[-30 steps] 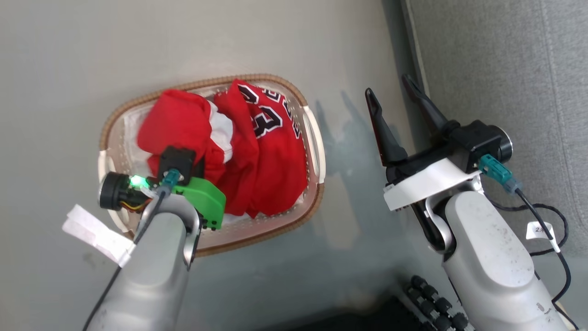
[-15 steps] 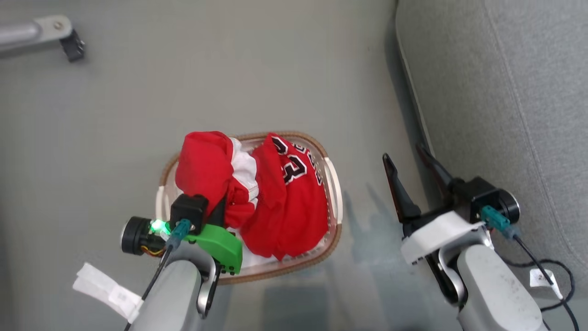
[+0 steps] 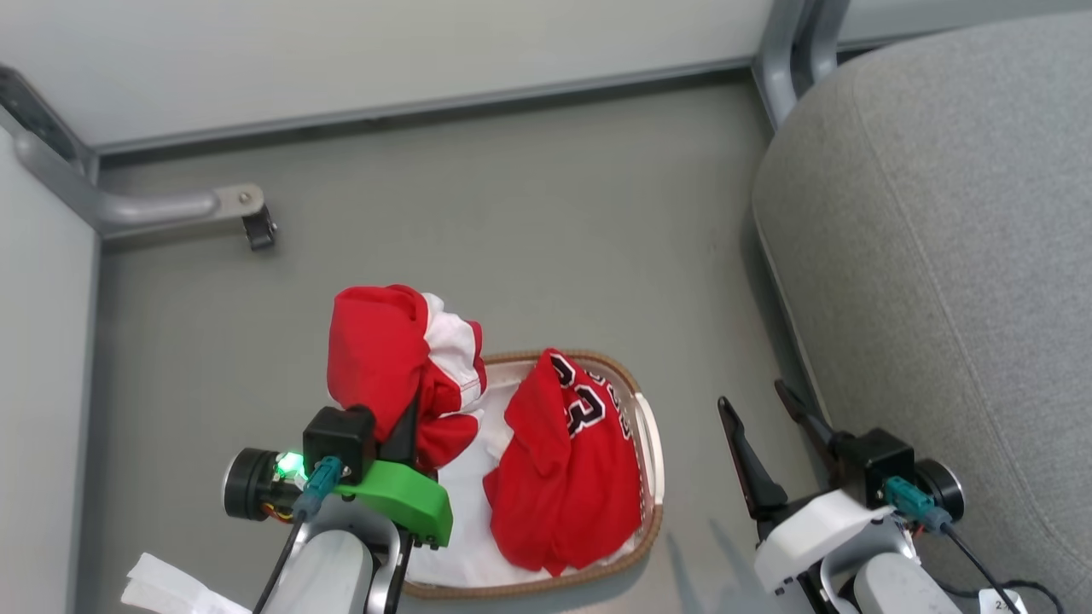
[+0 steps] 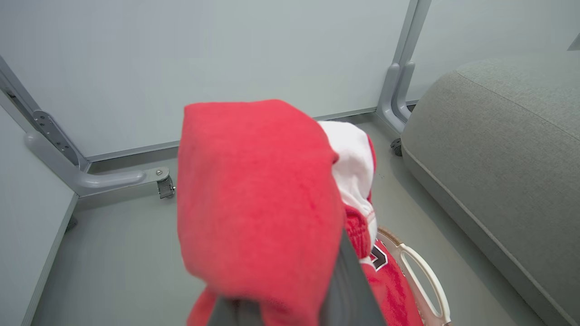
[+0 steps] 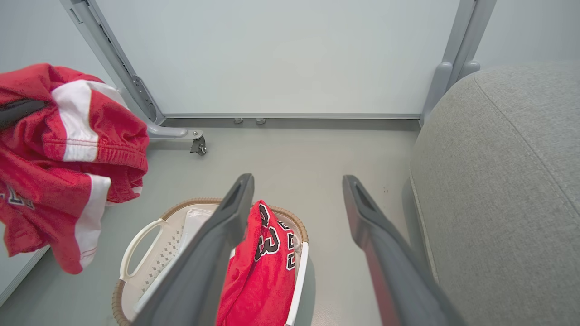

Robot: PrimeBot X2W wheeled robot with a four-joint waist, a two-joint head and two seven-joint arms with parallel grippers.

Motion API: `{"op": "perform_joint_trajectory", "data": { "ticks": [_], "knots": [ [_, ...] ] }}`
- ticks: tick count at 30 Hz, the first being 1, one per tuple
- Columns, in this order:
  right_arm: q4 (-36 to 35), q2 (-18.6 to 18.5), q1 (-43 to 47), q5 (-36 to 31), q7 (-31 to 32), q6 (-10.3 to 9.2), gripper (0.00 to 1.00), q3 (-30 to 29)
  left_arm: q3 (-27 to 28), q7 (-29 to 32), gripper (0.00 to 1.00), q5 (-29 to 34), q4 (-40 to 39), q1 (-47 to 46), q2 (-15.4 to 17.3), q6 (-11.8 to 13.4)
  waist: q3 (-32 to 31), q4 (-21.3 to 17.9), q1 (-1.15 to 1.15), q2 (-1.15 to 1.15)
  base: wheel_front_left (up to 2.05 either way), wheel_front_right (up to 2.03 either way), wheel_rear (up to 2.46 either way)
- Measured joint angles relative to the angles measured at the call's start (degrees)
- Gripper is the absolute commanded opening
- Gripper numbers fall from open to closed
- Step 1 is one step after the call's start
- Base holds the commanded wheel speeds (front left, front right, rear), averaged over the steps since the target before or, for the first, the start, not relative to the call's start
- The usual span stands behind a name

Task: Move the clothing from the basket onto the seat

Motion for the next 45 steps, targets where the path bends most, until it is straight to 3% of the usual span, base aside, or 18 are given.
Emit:
{"op": "perform_joint_trajectory", "data": {
  "ticks": [12, 21, 35, 45],
  "knots": [
    [0.86, 0.22, 4.16, -0.07, 0.00, 0.01, 1.00, 0.65, 0.99, 0.00, 0.00, 1.24, -9.16, 0.31, -0.01, -1.97, -9.53, 1.79, 0.00, 0.00, 0.00, 0.00, 0.00],
    [0.75, 0.66, 5.15, 0.77, 0.00, 0.00, 1.00, 1.26, -0.62, -0.01, 0.00, 0.45, -13.15, -1.37, -0.01, -2.50, -11.39, 2.84, 0.00, 0.00, 0.00, 0.00, 0.00],
    [-5.14, -0.55, -7.93, 6.76, 0.00, 0.01, 1.00, 22.72, -7.37, 0.00, 0.00, -3.05, -13.28, -1.85, -0.03, -2.08, -10.13, 6.08, 0.00, 0.00, 0.00, 0.00, 0.00],
    [1.27, -1.16, -15.60, 7.78, -0.09, 0.02, 1.00, 32.30, -12.27, 0.00, 0.00, -5.92, -13.52, -2.83, -0.02, -1.34, -9.16, 9.82, 0.00, 0.00, 0.00, 0.00, 0.00]
  ]
}}
